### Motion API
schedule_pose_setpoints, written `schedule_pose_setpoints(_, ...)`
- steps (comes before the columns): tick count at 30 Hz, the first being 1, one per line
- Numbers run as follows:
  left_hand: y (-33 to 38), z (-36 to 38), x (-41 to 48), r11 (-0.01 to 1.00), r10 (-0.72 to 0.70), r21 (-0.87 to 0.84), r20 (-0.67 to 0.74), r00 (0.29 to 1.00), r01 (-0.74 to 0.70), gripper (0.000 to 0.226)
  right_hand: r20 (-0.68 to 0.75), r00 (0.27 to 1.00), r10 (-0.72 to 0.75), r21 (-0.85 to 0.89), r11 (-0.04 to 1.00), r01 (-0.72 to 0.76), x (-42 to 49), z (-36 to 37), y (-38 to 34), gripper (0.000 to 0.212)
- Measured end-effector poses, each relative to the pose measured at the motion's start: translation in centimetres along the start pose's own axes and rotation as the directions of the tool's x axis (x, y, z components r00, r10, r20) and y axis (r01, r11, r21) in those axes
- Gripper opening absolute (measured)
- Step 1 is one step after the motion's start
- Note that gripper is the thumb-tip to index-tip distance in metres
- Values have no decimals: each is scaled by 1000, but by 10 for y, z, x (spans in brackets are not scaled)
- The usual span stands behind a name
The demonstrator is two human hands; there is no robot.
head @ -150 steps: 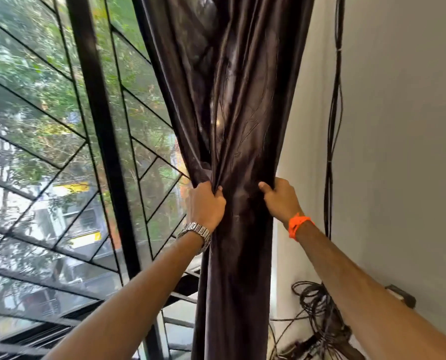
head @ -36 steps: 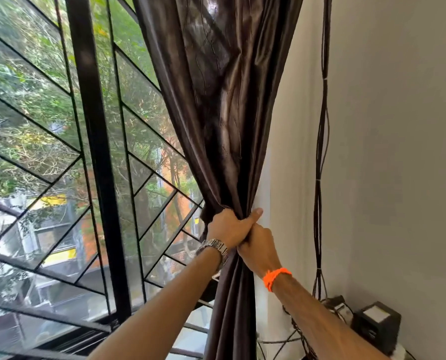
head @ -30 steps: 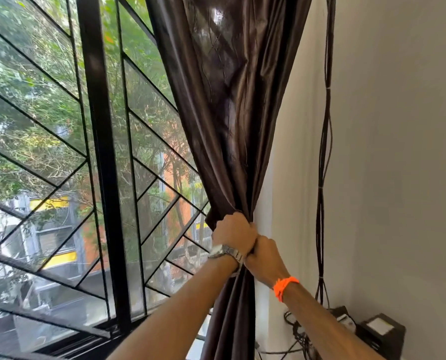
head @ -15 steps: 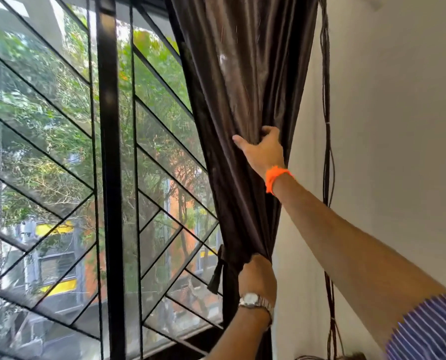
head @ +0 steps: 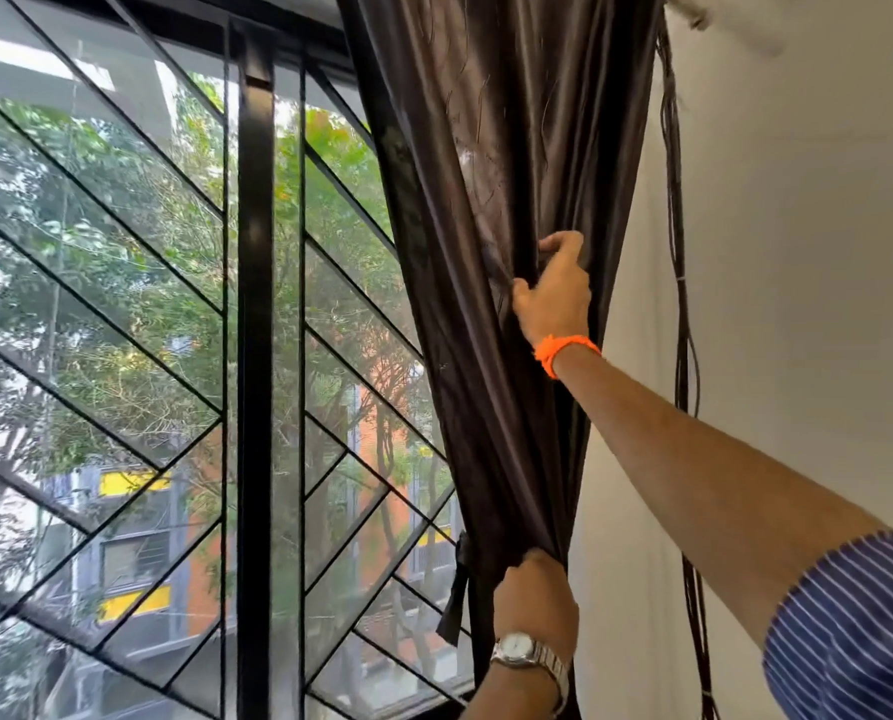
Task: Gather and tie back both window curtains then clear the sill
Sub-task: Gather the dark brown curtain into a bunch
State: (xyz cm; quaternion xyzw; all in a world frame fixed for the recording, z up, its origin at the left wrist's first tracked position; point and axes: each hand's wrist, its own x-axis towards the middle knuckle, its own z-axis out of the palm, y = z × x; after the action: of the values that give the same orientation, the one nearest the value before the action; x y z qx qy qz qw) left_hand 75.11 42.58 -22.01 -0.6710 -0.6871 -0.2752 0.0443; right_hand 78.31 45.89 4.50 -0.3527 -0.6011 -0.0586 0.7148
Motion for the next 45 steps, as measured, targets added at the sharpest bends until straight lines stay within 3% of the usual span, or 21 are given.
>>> schedule_pose_setpoints(2, -1, -2, 0, 1000, -10, -2, -7, 1000, 10, 30, 66, 994, -84, -49, 995, 87, -13, -3, 9, 55)
schedule_pose_setpoints(4, -4, -2, 1, 1000, -11, 24, -14, 1000, 11, 35, 63, 996, -58, -91, 994, 63, -31, -8, 30, 59)
schedule_pose_setpoints(7, -6, 0, 2, 999, -11, 31, -30, 999, 12, 58, -147, 981, 129, -16, 991, -132, -73, -20, 70, 51)
schedule_pose_setpoints(9, -5, 0, 0, 999, -29, -41, -53, 998, 27, 70, -197, 944, 264, 85, 964, -252, -113, -23, 103, 51)
schedule_pose_setpoints(12, -4, 2, 1, 990, -43, -141, -96, 994, 29, 77, 116, 878, 465, 312, 822, -477, -171, -20, 134, 53)
schedule_pose_setpoints(14, -5, 7, 8, 973, -37, -231, -187, 982, -8, 76, 271, 835, 479, 379, 744, -550, -190, -20, 139, 56)
schedule_pose_setpoints(16, -7, 11, 15, 900, 14, -402, -358, 934, -167, 68, 296, 853, 430, 370, 771, -518, -193, -22, 137, 65)
schedule_pose_setpoints(18, -8, 7, 20, 754, 27, -570, -471, 882, -327, 60, 263, 888, 376, 328, 831, -449, -187, -24, 134, 75)
schedule_pose_setpoints(21, -13, -14, 29, 529, -20, -788, -383, 924, -315, 62, 231, 931, 284, 248, 908, -338, -178, -28, 133, 71)
schedule_pose_setpoints(23, -16, -30, 36, 481, -63, -823, -376, 925, -302, 58, 223, 947, 231, 180, 945, -273, -176, -30, 130, 63)
schedule_pose_setpoints(26, -13, -55, 49, 510, -141, -796, -453, 880, -327, 43, 275, 940, 205, 153, 955, -253, -177, -29, 129, 44)
schedule_pose_setpoints(29, -13, -72, 69, 578, -264, -761, -517, 814, -296, 38, 407, 867, 288, 254, 876, -410, -176, -27, 120, 17)
schedule_pose_setpoints(33, -17, -84, 80, 694, -329, -678, -596, 733, -240, 29, 459, 856, 237, 135, 934, -331, -173, -23, 107, 17)
schedule_pose_setpoints(38, -29, -93, 74, 833, -247, -505, -706, 664, -226, 19, 288, 901, 324, -103, 946, -307, -178, -11, 107, 16)
schedule_pose_setpoints(42, -28, -95, 69, 836, -194, -486, -696, 691, -255, 29, 334, 902, 272, -144, 961, -237, -192, -5, 88, 17)
schedule_pose_setpoints(45, -21, -98, 64, 865, -37, -371, -718, 695, -337, 39, 355, 914, 194, -100, 980, -170, -197, 0, 75, 16)
